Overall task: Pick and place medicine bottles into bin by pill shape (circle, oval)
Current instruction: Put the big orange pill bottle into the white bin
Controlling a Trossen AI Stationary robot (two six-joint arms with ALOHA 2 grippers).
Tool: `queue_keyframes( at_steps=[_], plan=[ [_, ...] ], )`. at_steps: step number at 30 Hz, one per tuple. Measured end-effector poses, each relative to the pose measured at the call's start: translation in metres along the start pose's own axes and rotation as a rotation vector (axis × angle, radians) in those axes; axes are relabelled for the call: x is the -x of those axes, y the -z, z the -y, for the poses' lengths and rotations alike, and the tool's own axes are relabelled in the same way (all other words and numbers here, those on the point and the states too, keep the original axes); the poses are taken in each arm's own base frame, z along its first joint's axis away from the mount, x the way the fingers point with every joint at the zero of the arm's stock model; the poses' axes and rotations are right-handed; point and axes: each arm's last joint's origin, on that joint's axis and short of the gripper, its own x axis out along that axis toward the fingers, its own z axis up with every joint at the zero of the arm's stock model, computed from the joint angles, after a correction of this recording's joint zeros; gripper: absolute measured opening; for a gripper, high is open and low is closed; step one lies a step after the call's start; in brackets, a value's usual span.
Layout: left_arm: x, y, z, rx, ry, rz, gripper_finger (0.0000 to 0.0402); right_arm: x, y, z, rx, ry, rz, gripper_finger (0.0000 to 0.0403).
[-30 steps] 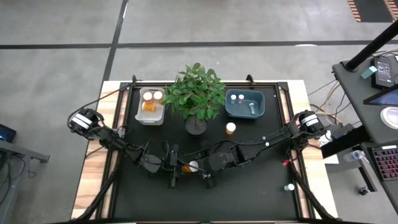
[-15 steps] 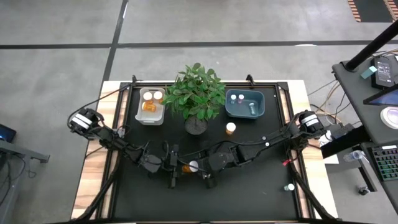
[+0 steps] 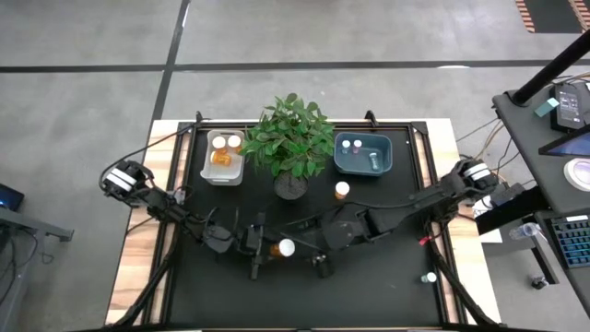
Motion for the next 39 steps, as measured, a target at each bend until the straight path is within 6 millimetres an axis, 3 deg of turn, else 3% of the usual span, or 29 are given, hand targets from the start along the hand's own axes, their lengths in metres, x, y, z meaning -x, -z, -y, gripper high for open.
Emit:
queue_keyframes(
  at_steps=[6,17,26,39],
  plan=[
    [0.001,-0.008,0.002,-0.059,0.025,0.078,0.0147,0.02,0.006,-0.018,0.004,0.054,0.078,0.0292],
    [0.0,-0.014,0.003,-0.1,0.04,0.131,0.0147,0.004,0.038,-0.027,-0.064,0.114,0.394,0.0273],
    [-0.004,-0.025,0.006,-0.158,0.035,0.178,0.0147,-0.013,0.037,-0.027,-0.06,0.143,0.493,0.0259],
    [-0.009,-0.031,0.006,-0.19,-0.004,0.195,0.0148,-0.011,0.03,-0.024,-0.026,0.166,0.544,0.0249]
  ],
)
